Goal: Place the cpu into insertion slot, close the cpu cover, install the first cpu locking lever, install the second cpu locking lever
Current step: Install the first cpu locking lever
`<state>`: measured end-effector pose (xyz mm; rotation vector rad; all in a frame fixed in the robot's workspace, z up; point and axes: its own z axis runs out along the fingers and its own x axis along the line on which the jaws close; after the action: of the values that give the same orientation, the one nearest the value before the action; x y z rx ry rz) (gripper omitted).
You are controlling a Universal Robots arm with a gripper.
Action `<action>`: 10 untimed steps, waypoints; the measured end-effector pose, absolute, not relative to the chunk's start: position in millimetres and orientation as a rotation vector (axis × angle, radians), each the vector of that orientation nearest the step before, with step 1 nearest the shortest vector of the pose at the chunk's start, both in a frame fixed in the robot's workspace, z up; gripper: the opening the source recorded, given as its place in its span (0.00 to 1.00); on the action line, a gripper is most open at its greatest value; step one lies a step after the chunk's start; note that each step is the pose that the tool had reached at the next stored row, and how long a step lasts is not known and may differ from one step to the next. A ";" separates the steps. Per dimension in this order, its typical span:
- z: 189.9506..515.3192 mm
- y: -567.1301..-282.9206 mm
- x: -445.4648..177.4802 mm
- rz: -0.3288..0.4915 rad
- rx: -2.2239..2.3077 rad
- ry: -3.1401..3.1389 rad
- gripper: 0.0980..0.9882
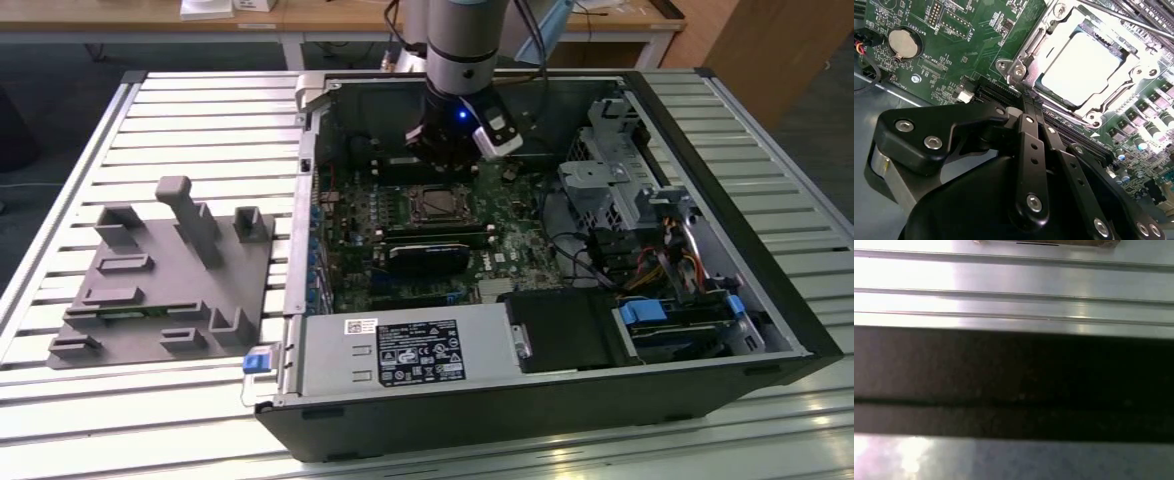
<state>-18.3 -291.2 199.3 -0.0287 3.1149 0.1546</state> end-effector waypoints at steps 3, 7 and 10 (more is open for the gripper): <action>198.7 -291.1 -18.1 0.145 -0.029 3.115 0.01; 198.0 -291.0 -17.6 0.144 -0.029 3.115 0.01; 197.1 -291.1 -17.0 0.142 -0.029 3.116 0.01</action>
<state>-17.0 -291.1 197.1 -0.0290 3.1156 0.1424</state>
